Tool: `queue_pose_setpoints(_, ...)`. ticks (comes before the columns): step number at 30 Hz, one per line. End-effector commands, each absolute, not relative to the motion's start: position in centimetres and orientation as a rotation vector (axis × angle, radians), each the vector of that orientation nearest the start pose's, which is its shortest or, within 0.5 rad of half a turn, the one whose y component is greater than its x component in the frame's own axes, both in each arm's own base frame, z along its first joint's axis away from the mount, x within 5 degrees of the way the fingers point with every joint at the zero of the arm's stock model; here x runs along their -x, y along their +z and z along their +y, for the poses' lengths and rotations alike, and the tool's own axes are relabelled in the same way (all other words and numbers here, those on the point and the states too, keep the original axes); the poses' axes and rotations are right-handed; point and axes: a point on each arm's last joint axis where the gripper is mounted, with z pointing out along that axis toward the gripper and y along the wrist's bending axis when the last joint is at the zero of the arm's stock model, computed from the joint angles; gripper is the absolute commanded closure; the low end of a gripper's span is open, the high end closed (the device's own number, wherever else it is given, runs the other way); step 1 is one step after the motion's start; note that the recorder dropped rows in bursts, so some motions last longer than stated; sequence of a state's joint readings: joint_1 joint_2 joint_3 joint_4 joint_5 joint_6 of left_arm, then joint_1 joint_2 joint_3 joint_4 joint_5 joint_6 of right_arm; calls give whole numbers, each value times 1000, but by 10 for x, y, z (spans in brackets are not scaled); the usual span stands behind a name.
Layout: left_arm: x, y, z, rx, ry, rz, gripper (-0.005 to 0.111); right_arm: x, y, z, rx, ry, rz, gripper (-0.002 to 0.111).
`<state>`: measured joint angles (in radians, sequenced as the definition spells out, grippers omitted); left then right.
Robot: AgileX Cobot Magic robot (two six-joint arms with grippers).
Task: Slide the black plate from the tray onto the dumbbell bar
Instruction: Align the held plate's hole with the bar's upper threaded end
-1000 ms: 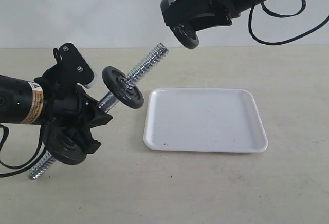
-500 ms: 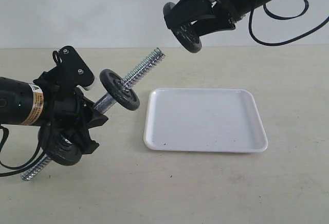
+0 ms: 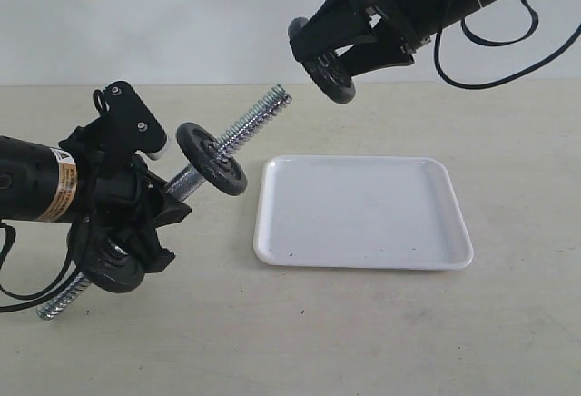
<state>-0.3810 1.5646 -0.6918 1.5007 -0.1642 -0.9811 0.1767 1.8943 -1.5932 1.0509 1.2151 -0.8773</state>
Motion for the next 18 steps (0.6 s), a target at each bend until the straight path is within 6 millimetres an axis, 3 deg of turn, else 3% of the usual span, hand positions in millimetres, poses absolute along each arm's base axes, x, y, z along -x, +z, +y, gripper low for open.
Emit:
queue_pose_setpoints(1, -269, 209, -132, -1044, -210, 1964, 102, -379, 310, 143, 818, 1251, 2204, 108)
queue_pose_setpoints(10, -269, 209, -132, -1044, -210, 1964, 102, -379, 310, 144, 821, 1251, 2203, 108)
queue_pose_setpoints(18, -268, 210, -134, -1048, -246, 1954, 102, -373, 310, 158, 863, 1271, 2196, 108)
